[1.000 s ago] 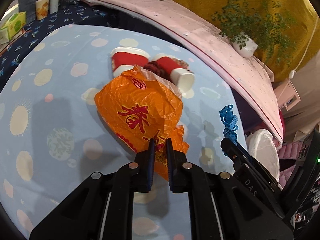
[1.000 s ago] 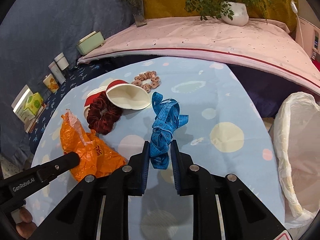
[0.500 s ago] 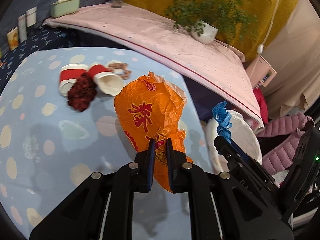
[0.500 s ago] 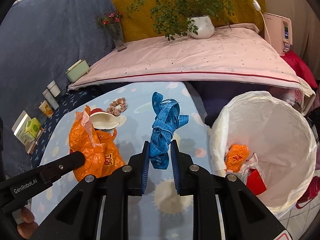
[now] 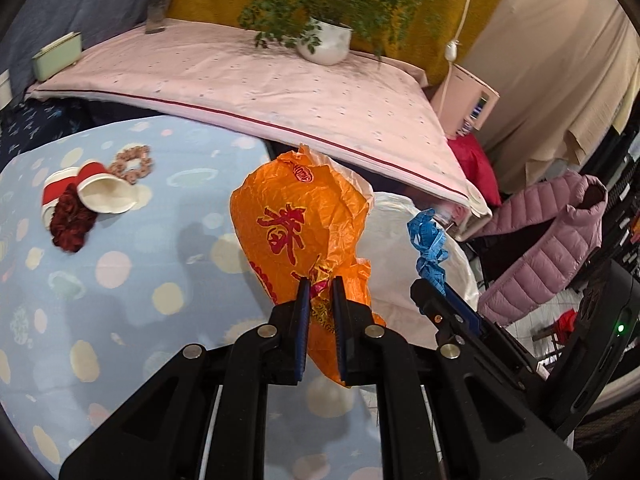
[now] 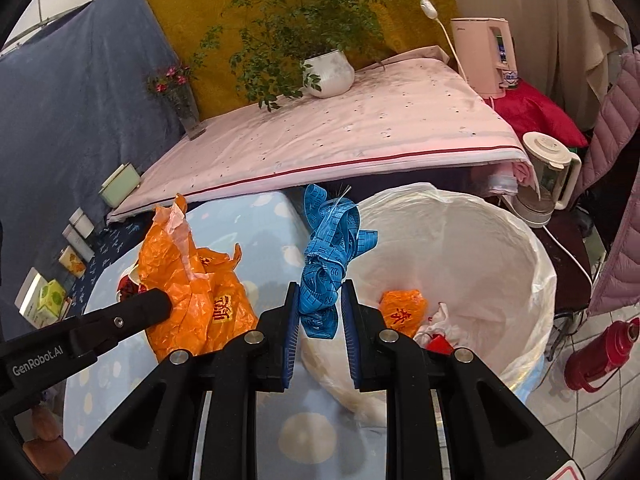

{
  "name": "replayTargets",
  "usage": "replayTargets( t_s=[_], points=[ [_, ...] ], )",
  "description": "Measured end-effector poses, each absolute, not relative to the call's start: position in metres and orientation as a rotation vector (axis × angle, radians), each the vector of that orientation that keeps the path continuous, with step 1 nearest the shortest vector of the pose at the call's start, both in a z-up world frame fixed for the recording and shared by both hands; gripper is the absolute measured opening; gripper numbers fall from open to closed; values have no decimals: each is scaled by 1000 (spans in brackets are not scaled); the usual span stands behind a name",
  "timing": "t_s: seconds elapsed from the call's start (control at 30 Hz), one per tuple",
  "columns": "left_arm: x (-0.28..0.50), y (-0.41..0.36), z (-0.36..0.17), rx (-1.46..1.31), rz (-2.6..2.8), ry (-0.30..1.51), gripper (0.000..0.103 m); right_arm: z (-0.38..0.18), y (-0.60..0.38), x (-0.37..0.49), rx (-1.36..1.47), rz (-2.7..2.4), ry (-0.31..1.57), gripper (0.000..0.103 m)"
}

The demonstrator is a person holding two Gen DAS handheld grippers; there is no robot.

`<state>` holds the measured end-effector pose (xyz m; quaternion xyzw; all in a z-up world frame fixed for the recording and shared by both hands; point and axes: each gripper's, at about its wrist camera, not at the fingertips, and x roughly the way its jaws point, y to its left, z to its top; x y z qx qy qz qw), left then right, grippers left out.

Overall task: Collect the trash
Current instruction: 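Carry orange bag and blue ribbon over the white bin and open both tools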

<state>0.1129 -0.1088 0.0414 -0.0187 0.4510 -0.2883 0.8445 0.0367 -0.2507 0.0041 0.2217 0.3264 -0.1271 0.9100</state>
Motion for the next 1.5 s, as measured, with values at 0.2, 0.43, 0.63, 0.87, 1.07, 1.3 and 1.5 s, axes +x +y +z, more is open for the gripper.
replayTargets(
  t_s=[0.2, 0.43, 0.63, 0.87, 1.07, 1.3, 1.5],
  points=[
    [107, -138, 43, -3, -647, 948, 11, 0, -274, 21, 486, -298, 664, 19],
    [108, -162, 40, 16, -675, 957, 11, -3, -285, 15, 498, -319, 662, 19],
    [109, -175, 37, 25, -668, 941, 41, -8, -295, 13, 510, -334, 665, 19],
    [114, -168, 37, 12, -633, 921, 51, -11, -298, 12, 516, -340, 670, 19],
    [118, -160, 33, 14, -599, 923, 52, -15, -296, 16, 517, -331, 680, 19],
    [116, -117, -23, 13, -526, 1048, 54, -16, -298, 12, 509, -334, 678, 19],
    [116, -106, -72, 50, -506, 1153, 45, -25, -303, 8, 513, -346, 696, 17]
  ],
)
